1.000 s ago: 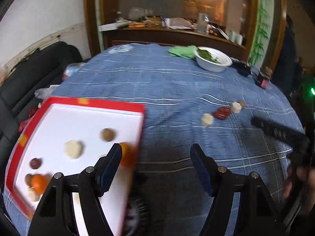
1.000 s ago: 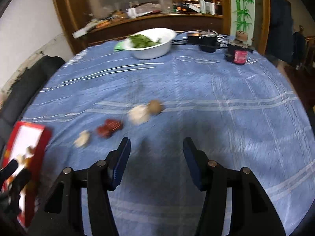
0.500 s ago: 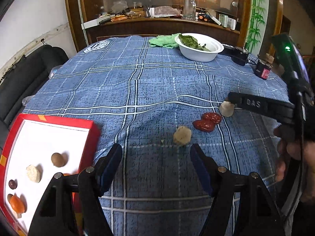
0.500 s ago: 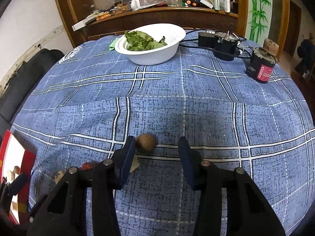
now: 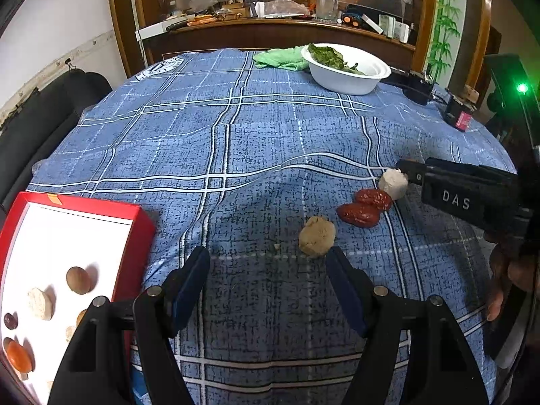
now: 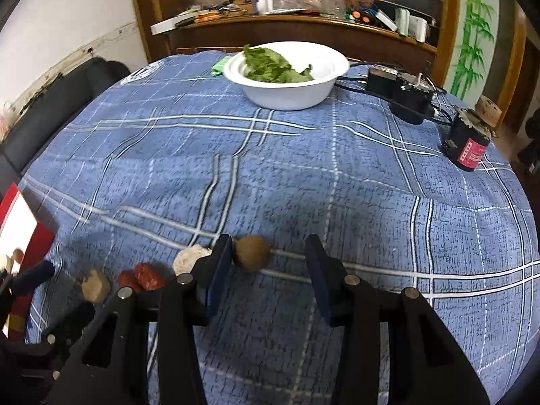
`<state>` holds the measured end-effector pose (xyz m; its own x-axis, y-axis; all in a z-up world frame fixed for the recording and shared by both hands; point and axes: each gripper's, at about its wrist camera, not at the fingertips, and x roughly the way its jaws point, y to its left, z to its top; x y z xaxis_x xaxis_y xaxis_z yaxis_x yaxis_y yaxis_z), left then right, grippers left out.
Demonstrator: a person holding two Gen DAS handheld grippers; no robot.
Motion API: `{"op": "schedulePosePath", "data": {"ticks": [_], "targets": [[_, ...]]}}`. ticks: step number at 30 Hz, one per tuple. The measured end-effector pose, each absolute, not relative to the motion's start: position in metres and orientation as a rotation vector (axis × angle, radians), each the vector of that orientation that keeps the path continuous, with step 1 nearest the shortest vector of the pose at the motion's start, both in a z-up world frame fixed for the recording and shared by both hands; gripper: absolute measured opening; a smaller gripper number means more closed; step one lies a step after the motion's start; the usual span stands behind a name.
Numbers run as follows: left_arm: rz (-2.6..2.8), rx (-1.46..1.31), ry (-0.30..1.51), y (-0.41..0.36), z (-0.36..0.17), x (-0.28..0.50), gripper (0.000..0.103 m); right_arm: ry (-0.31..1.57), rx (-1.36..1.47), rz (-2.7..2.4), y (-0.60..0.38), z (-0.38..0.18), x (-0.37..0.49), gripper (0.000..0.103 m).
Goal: Organize fruits
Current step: 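Grasp another brown round fruit with the right tool while the left grasps a white cube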
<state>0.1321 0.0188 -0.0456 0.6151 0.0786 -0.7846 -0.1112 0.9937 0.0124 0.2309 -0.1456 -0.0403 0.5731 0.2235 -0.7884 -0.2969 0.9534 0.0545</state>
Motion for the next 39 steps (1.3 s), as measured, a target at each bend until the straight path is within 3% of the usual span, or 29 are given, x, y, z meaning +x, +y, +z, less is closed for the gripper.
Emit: {"op": "schedulePosePath", "data": {"ticks": [2, 9, 12, 16, 18, 21, 39], "targets": [[0.098, -0.043, 0.903, 0.018, -0.046, 0.134, 0.071, 0.915, -0.095, 0.330, -0.144, -0.040, 0.232, 0.026], [0.053, -0.057, 0.898, 0.011, -0.048, 0.143, 0.068, 0.916, -0.103, 0.353, -0.140, -0.041, 0.228, 0.024], [0.043, -0.039, 0.907, 0.006, -0.051, 0.148, 0.046, 0.917, -0.060, 0.359, -0.145, -0.041, 0.227, 0.024], [0.027, -0.037, 0.900, 0.004, -0.051, 0.152, 0.042, 0.914, -0.034, 0.359, -0.154, -0.038, 0.220, 0.024], [0.024, -0.028, 0.894, 0.003, -0.050, 0.154, 0.027, 0.916, 0.003, 0.363, -0.161, -0.036, 0.216, 0.024], [0.017, -0.033, 0.907, 0.004, -0.049, 0.154, 0.014, 0.896, 0.028, 0.360, -0.170, -0.030, 0.201, 0.024], [-0.195, -0.220, 0.840, 0.041, -0.024, 0.072, 0.013, 0.826, 0.062, 0.390, -0.164, -0.001, 0.101, 0.024]]}}
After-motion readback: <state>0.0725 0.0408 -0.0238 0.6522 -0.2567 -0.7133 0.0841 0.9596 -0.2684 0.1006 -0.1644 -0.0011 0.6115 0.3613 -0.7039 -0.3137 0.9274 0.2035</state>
